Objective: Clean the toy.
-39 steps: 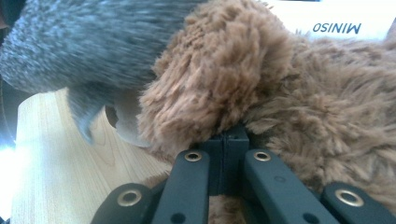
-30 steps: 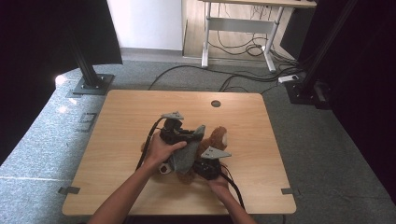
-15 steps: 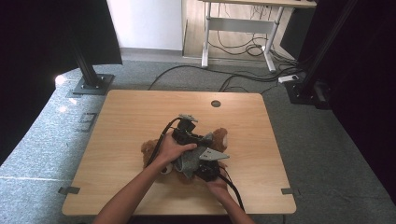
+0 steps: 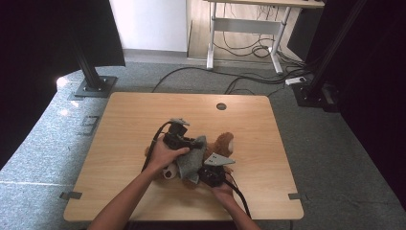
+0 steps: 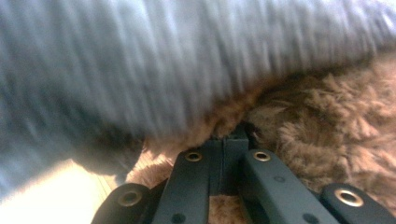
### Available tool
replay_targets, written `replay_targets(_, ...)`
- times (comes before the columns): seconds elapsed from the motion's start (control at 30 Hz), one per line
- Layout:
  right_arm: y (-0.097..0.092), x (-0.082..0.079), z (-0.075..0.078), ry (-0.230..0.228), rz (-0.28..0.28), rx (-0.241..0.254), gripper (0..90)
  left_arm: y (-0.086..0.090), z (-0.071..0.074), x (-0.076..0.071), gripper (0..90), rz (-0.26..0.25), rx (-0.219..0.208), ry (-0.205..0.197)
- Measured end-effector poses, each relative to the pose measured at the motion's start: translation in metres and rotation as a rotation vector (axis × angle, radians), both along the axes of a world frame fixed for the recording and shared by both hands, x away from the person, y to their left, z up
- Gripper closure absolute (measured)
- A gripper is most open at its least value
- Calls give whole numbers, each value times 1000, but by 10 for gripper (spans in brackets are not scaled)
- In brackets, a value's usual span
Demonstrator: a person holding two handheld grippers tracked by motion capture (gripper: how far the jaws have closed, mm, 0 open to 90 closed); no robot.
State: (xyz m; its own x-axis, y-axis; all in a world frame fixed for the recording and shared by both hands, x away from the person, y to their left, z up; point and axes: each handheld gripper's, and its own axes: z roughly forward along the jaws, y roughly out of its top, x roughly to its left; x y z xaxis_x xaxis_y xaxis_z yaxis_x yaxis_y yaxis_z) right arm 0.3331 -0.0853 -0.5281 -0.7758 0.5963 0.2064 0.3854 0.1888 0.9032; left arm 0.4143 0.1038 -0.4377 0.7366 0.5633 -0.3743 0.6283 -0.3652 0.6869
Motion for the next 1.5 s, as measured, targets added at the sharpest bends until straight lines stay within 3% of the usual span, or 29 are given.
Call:
replay_targets(0.2,0,0,-1,1,-5,6,900,38,-6,-4,736,73,-2,-10)
replay_targets(0.37,0,-1,-1,4,-5,11,900,80,-14,-7,736,132,-58,13)
replay_targets(0.47,0,-1,-1,6,-3,13,900,98,-14,-10,736,166,-77,8)
replay_targets(0.57,-1,-3,-2,15,1,16,900,109,-16,-13,735,169,-103,20)
replay_targets(0.73,0,-9,-5,23,24,-23,900,115,-21,-20,734,154,-135,33)
replay_targets(0.83,5,-12,-18,31,35,-132,900,118,-22,-22,735,164,-130,33)
replay_targets(0.93,3,-10,-20,56,23,-121,900,120,-26,-22,736,166,-161,45)
replay_targets(1.07,3,-9,-19,77,28,-117,900,121,-27,-21,737,161,-171,43)
replay_targets(1.17,5,-7,-18,91,34,-120,881,118,-28,-19,737,133,-189,64)
replay_targets(1.3,13,-5,-19,93,45,-144,871,113,-30,-17,736,101,-211,94)
replay_targets(1.5,24,0,-20,85,10,-182,892,107,-32,-11,735,66,-227,141)
